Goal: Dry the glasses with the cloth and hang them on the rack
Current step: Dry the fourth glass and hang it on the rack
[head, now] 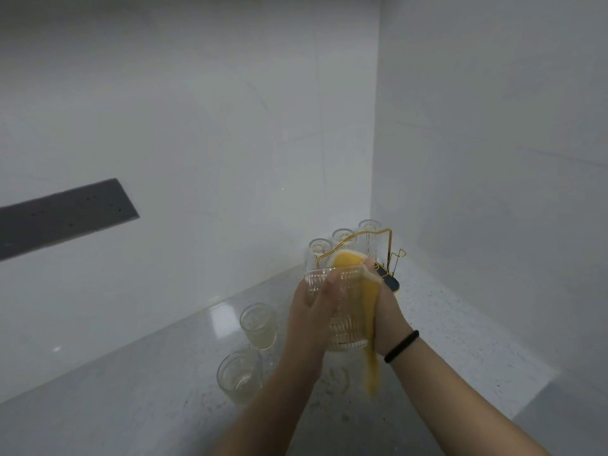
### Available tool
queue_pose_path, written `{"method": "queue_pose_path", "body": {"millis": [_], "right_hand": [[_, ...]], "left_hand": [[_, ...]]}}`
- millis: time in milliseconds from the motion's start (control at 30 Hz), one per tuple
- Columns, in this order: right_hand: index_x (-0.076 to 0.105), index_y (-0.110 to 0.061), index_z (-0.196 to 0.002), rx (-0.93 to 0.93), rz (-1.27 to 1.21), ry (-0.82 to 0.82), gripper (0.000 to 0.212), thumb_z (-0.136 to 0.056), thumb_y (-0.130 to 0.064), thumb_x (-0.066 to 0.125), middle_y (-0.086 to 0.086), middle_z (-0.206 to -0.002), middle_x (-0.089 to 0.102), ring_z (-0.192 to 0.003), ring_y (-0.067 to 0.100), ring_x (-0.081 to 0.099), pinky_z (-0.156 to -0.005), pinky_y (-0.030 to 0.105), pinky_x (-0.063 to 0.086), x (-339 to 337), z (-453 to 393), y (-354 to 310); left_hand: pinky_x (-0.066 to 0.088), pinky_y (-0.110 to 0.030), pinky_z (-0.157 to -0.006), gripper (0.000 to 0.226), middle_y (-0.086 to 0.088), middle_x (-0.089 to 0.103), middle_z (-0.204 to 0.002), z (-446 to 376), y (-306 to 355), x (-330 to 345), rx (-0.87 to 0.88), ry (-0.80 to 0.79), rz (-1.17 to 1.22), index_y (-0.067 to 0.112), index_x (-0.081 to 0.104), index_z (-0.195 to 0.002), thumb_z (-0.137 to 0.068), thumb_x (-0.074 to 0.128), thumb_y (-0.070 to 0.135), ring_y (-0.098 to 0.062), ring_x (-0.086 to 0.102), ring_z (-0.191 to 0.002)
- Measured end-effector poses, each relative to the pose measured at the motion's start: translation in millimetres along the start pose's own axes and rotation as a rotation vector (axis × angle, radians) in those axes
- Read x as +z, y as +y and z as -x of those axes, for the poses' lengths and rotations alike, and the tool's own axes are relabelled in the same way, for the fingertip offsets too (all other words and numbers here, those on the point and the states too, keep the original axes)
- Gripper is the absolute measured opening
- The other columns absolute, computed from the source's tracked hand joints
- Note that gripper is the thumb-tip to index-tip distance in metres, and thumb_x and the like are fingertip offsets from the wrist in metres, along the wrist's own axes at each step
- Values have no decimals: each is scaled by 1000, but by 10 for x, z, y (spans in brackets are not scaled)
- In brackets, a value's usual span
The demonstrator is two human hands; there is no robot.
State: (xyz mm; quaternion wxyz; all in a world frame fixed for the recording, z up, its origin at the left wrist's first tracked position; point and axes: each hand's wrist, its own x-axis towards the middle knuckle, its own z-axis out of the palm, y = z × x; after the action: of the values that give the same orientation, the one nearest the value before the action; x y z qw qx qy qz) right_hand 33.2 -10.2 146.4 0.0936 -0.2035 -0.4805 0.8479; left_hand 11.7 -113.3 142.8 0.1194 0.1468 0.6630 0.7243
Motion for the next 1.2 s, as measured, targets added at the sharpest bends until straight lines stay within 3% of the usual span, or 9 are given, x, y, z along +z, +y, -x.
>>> {"method": "queue_pose_path", "body": {"millis": [167,300,433,533,667,800,933,1100,1200], "right_hand": [[60,-27,-89,-114,147,-52,51,-83,-62,24,-14,-66,71,-64,3,68,-52,16,52,54,53,280],[63,-12,-92,-11,-43,-76,55,-93,-54,28,5,-73,71,-69,21,69,-60,34,57,52,-37,11],[68,-20,-89,-76,1,-51,52,-91,-57,31,5,-83,72,-83,24,68,-80,43,55,58,-28,167],[73,-31,-77,-116,71,0,52,-90,-56,29,2,-73,73,-74,18,70,-69,34,58,99,66,259],[61,-23,-92,-157,113,38,47,-92,-55,26,-9,-63,71,-60,0,67,-47,12,49,174,41,291],[69,-26,-74,-139,112,-12,58,-90,-59,24,-6,-62,70,-60,5,68,-49,19,51,149,-15,161],[65,-16,-90,-64,33,-73,58,-90,-61,28,4,-76,71,-73,21,68,-64,34,55,108,-41,91],[58,-26,-111,-223,224,-80,63,-75,-68,27,-10,-88,72,-81,5,68,-65,17,53,165,92,319],[55,-24,-117,-259,213,-64,68,-73,-68,28,-5,-95,70,-83,6,68,-64,15,53,195,98,338]], "left_hand": [[60,-44,-75,51,-9,76,-93,-143,97,-126,2,2,63,24,73,-94,-82,43,63,-28,73,-87],[56,-21,-58,49,7,77,-89,-71,77,-64,7,-33,23,33,72,-94,-75,45,69,-10,74,-81],[60,-39,-71,45,5,77,-87,-158,50,-149,-65,4,39,38,75,-83,-78,42,68,-16,74,-82],[58,-46,-82,43,5,75,-89,-171,44,-194,-9,60,-36,34,69,-89,-93,35,60,-18,71,-87],[52,-25,-71,50,9,69,-89,-115,34,-155,64,73,-251,29,59,-101,-85,35,70,-1,65,-81],[57,-24,-67,70,2,73,-97,-40,29,-124,-39,53,-39,21,61,-106,-66,62,79,-10,70,-87],[61,-36,-70,45,-3,76,-90,-53,6,-126,45,11,8,32,73,-87,-72,59,72,-21,73,-84],[55,-50,-84,78,-18,70,-97,-131,47,-167,29,111,-149,6,65,-103,-78,37,74,-28,68,-90],[57,-32,-65,60,-12,69,-77,-103,59,-164,136,69,-272,13,66,-82,-82,50,71,-20,66,-69]]}}
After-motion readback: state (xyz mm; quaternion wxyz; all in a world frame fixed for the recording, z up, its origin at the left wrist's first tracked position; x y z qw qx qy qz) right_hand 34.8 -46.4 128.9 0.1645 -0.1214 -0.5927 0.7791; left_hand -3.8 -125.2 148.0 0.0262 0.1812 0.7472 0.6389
